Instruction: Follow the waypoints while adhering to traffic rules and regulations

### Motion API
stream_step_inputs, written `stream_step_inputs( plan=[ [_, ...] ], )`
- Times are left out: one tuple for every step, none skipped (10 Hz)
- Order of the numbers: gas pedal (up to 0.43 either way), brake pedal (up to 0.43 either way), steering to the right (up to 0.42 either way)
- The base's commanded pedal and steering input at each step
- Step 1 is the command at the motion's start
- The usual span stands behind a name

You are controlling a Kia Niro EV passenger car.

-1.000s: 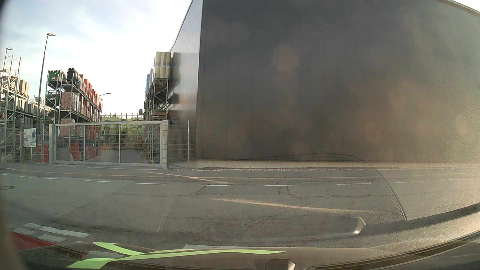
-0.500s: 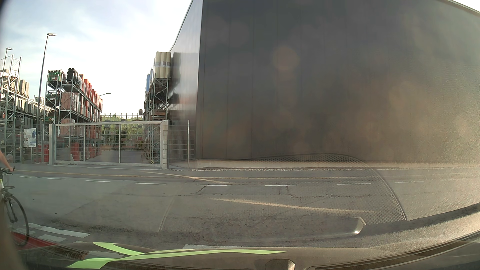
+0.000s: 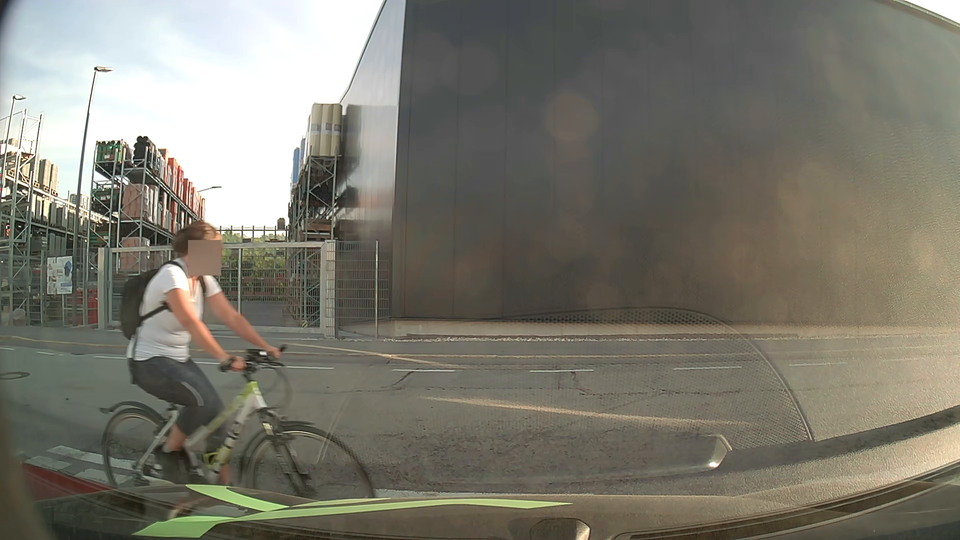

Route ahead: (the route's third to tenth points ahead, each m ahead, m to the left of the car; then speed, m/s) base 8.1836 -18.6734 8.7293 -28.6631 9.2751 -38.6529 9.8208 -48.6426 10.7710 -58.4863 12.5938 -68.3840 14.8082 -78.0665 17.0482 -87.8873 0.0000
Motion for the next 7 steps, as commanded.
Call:
stream_step_inputs(
  plan=[
    [0.0, 0.537, 0.448],
    [0.0, 0.537, 0.448],
    [0.0, 0.537, 0.448],
    [0.0, 0.537, 0.448],
    [0.0, 0.537, 0.448],
    [0.0, 0.537, 0.448],
    [0.0, 0.537, 0.448]
  ],
)
